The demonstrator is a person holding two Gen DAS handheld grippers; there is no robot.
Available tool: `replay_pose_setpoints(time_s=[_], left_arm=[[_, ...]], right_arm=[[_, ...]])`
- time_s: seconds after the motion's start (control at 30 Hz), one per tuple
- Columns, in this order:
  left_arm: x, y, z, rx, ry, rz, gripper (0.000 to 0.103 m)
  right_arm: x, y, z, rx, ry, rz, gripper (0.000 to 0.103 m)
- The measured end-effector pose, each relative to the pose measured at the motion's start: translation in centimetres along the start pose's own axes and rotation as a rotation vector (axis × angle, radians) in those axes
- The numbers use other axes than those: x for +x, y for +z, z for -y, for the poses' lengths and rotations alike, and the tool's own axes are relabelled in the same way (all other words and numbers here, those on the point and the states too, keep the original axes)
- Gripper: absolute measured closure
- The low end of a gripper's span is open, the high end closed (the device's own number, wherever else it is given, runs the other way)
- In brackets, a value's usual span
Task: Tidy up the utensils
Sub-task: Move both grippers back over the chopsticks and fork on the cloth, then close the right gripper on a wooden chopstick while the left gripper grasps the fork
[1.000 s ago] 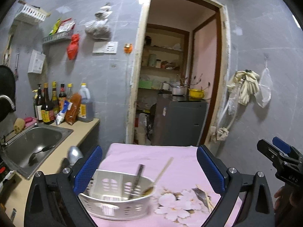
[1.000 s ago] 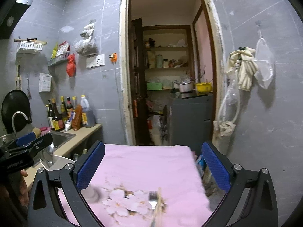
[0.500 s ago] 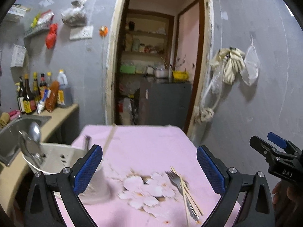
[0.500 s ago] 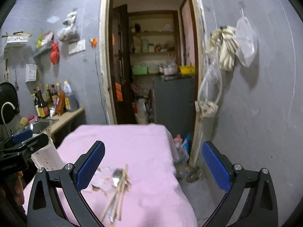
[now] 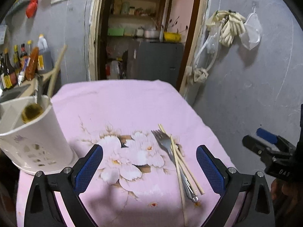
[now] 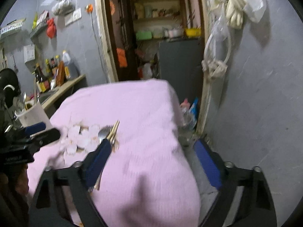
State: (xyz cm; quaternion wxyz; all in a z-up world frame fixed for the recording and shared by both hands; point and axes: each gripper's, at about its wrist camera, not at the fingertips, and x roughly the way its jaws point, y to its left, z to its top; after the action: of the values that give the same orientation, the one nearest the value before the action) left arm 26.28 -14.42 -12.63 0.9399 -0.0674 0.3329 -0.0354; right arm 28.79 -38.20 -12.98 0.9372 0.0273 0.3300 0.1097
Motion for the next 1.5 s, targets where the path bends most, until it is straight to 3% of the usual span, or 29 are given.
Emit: replay_pose_setpoints(time_s=[0.17,0.4,0.8,1.1,1.37,1.5], left_arm=[[2.4,-0.2,-0.4,-0.008,-0.009,-0.057,0.024],[5.6,0.0,-1.3,-0.039,-0.019,-0.116,0.044],[7.9,0.1,-2.9,-0.08,0.002,-0.167,0.044],[8.8,0.5,-3.1,-0.112,-0.045,-0.185,0.044],[10.1,1.0,-2.5,-0.128,-0.102,-0.206,0.044],[11.0,1.3,-2.3,-0.147,-0.15,-0.228,0.051]], right_arm=[[3.0,-0.9,-0.5,0.005,0.061,-0.066,0.044],[7.0,-1.3,-2.2,-0.031,0.144,-0.153,0.061],[10.4,-1.1,-5.8,-0.117,0.254,-0.24,0.063],[12.1,-1.0,-7.6,-0.188,0.199,-0.308,0.063],[11.0,-0.9,-5.3,-0.131,0.163,-0.302,0.089],[10.9,-1.0,-4.0,-0.109,0.13,-0.304,0.089]])
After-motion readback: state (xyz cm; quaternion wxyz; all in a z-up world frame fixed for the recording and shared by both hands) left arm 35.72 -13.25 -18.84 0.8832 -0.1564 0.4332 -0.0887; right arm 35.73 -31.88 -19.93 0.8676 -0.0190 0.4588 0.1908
